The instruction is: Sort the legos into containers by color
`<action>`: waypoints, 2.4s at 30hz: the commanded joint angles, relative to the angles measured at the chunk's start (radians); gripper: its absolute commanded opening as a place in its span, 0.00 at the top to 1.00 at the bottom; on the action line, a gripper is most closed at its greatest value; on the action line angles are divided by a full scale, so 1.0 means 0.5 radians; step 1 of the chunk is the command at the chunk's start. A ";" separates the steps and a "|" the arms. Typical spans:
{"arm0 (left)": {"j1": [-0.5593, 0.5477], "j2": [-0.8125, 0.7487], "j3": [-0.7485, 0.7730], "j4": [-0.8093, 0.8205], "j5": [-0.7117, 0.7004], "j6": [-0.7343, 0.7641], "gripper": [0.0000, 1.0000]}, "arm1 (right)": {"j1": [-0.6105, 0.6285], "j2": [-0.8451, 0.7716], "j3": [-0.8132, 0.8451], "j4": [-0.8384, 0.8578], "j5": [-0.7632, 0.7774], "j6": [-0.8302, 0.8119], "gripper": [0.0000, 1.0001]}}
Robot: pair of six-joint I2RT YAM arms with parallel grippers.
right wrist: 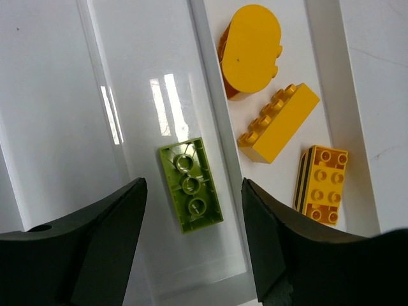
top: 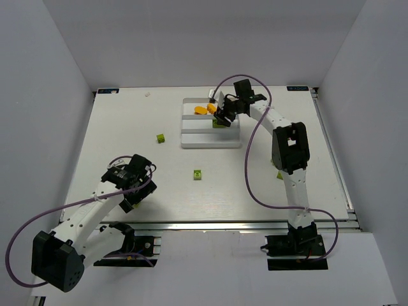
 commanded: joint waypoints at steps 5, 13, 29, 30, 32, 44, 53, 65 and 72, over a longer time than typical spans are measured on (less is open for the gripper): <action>0.023 0.097 -0.027 -0.026 -0.127 -0.177 0.06 | -0.102 -0.618 -0.411 0.413 -0.061 0.431 0.34; 0.023 0.263 -0.193 0.161 -0.149 -0.275 0.12 | -0.204 -1.287 -1.173 0.654 -0.343 0.852 0.50; 0.220 0.594 -0.181 0.465 -0.305 -0.153 0.25 | -0.342 -1.625 -1.606 0.378 -0.792 0.730 0.37; 0.220 0.603 -0.178 0.474 -0.299 -0.128 0.25 | -0.351 -1.628 -1.600 0.371 -0.792 0.726 0.37; 0.266 0.619 -0.175 0.502 -0.287 -0.110 0.29 | -0.360 -1.628 -1.603 0.344 -0.798 0.708 0.37; 0.260 0.328 -0.104 0.444 -0.069 -0.012 0.89 | -0.406 -1.628 -1.578 0.191 -0.761 0.641 0.38; 0.241 0.164 0.346 0.756 0.532 0.418 1.00 | -0.458 -1.662 -1.599 0.248 -0.592 0.836 0.11; 0.112 1.557 1.625 1.235 0.756 0.737 1.00 | -0.520 -1.650 -1.590 0.280 -0.374 1.171 0.79; 0.094 2.155 2.172 1.388 0.686 0.666 1.00 | -0.529 -1.720 -1.725 0.304 -0.347 1.150 0.71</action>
